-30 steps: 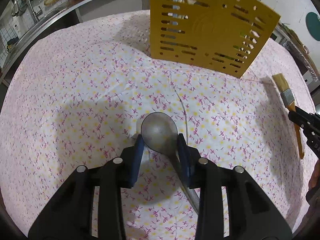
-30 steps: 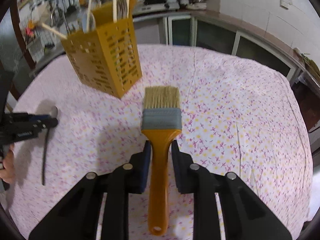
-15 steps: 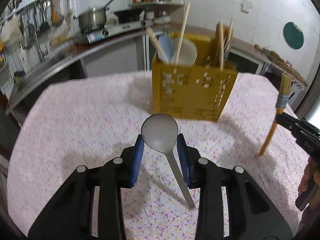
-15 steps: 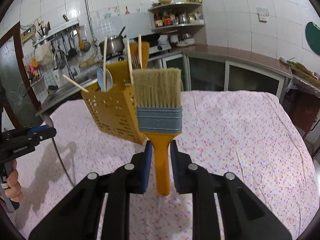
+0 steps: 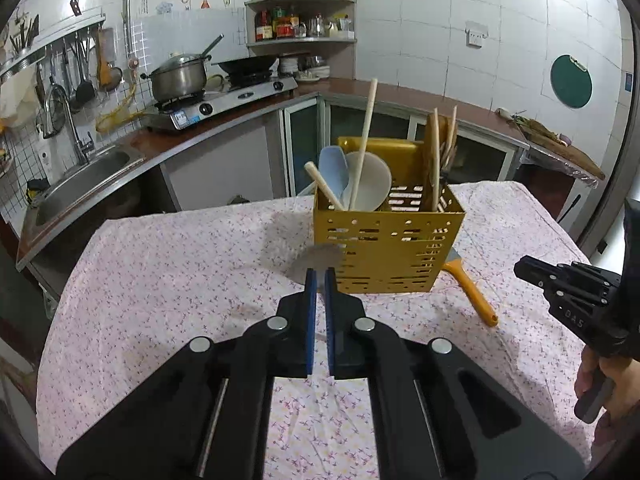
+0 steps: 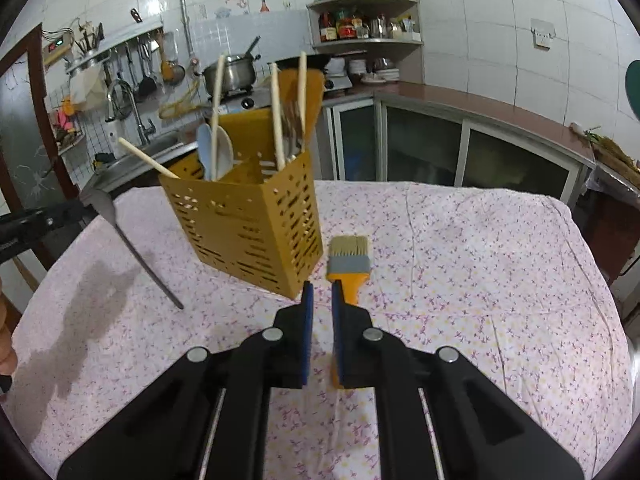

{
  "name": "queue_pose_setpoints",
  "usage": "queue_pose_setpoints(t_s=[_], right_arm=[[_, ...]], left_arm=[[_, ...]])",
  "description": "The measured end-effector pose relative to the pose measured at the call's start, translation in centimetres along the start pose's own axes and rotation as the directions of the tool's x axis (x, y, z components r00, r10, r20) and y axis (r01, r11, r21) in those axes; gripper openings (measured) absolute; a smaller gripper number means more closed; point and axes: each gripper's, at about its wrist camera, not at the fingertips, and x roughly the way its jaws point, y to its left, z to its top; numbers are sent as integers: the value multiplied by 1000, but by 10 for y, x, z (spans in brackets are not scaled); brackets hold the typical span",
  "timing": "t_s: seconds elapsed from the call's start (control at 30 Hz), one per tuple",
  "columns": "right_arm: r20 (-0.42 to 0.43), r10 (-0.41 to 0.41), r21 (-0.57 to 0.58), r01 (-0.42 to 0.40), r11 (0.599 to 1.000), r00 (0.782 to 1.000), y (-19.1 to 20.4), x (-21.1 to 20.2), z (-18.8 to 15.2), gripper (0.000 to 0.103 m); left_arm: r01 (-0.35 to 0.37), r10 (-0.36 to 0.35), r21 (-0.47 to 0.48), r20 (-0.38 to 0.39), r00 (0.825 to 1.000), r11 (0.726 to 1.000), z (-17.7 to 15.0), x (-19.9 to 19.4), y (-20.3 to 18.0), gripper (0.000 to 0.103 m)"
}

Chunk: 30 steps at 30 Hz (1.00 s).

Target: Organize utensils

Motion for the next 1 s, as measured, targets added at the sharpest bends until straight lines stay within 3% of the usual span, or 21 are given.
queue_pose_setpoints(t_s=[0.1, 0.23, 0.33, 0.43, 0.47, 0.5, 0.67, 1.0], right_arm=[[-32, 5, 40, -4, 999, 999, -9, 13, -2, 10], [-75, -6, 52, 10, 999, 997, -17, 29, -9, 11], [-92, -19, 47, 23, 999, 996, -20, 36, -12, 11], [-111, -18, 62, 25, 998, 994, -27, 43, -11, 16], [-118, -19, 68, 27, 997, 993, -29, 46, -11, 27], [-122, -20, 74, 30, 997, 992, -30, 49, -10, 34], [-141, -25, 64, 34, 997, 990, -30, 65, -2, 34], [-170, -16, 68, 28, 997, 985, -34, 90, 4, 34]], left_arm=[[21, -21, -4, -38, 999, 1000, -3, 9, 5, 3], [-11, 8, -33, -74, 997, 999, -9, 24, 17, 3], [2, -14, -92, -128, 992, 996, -14, 39, 34, 10], [-32, 11, -125, -170, 985, 992, -22, 51, 50, 38], [-51, 26, -136, -180, 983, 989, -24, 55, 54, 48], [-61, 33, -145, -189, 981, 988, -24, 58, 58, 49], [-78, -5, -281, -282, 959, 956, -29, 87, 91, 50], [-144, -27, -401, -392, 920, 905, -37, 146, 107, 55]])
